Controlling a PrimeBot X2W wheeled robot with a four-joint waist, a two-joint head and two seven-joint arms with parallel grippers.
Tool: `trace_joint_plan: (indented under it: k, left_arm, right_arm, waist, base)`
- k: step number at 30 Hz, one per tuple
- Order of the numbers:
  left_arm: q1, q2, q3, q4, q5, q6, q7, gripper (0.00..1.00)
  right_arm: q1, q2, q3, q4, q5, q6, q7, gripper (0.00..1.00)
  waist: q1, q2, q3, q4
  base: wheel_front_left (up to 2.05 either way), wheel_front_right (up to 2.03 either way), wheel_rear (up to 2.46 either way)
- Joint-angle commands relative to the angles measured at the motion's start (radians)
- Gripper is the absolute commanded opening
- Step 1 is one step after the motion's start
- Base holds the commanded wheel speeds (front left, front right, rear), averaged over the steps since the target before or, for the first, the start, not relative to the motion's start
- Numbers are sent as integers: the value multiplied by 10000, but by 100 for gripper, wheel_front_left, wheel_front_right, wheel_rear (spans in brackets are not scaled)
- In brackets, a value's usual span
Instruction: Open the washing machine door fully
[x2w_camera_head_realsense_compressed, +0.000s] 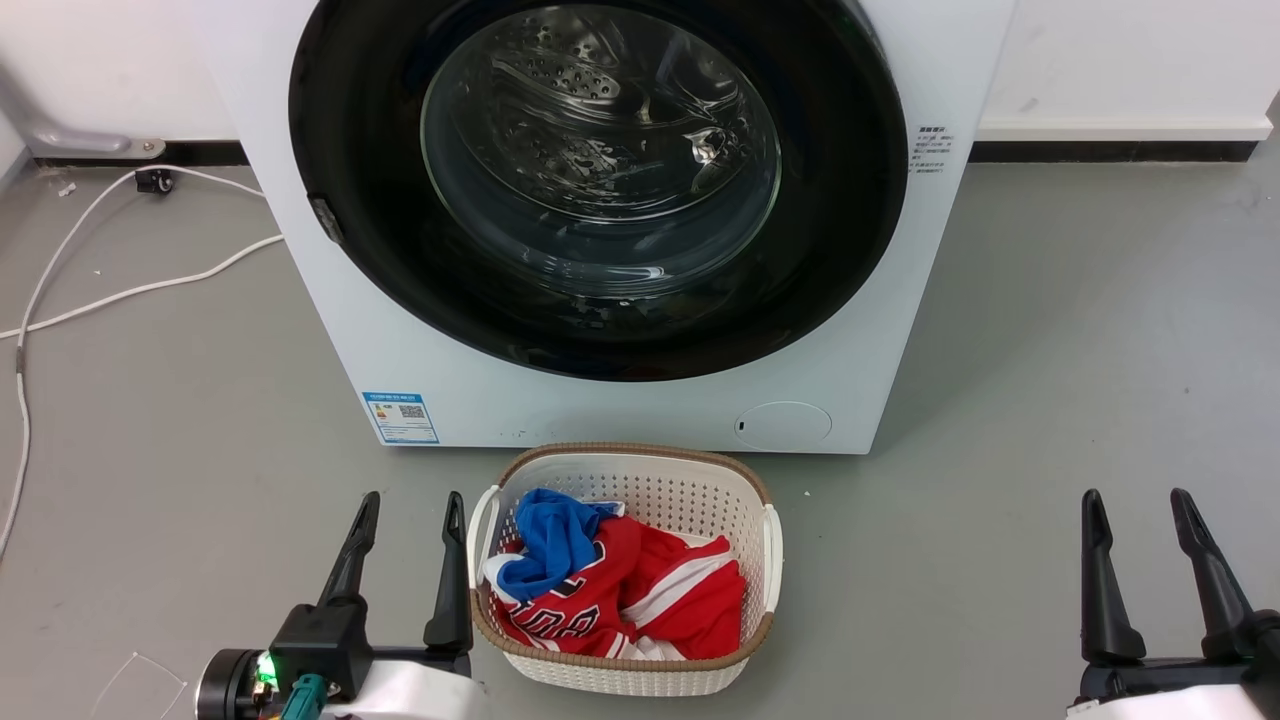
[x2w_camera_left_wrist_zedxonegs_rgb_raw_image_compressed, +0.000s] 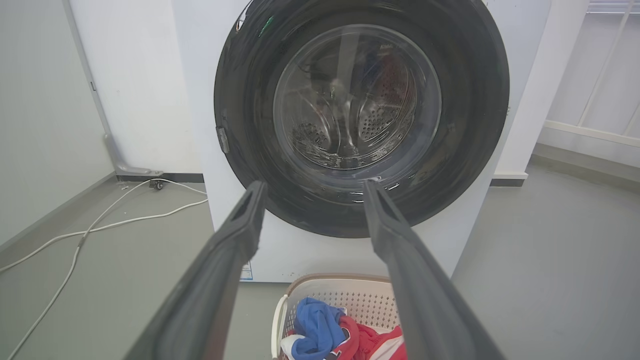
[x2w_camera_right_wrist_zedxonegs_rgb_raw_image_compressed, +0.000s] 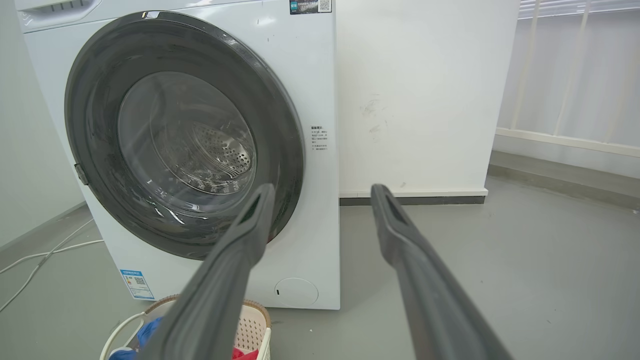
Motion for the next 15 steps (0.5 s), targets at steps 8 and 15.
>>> trace_joint_plan:
  k: [8, 15]
  left_arm:
    - [96, -26, -20, 110, 121, 6, -97, 100]
    - [97, -26, -9, 195, 55, -5, -97, 100]
  right_arm:
    - [110, 27, 35, 17, -35, -3, -99, 100]
    - [98, 27, 38, 68, 104, -3, -99, 100]
  waist:
    - [0, 0, 10, 30]
    - [0, 0, 18, 34]
  base:
    - [0, 0, 0]
    - [0, 0, 0]
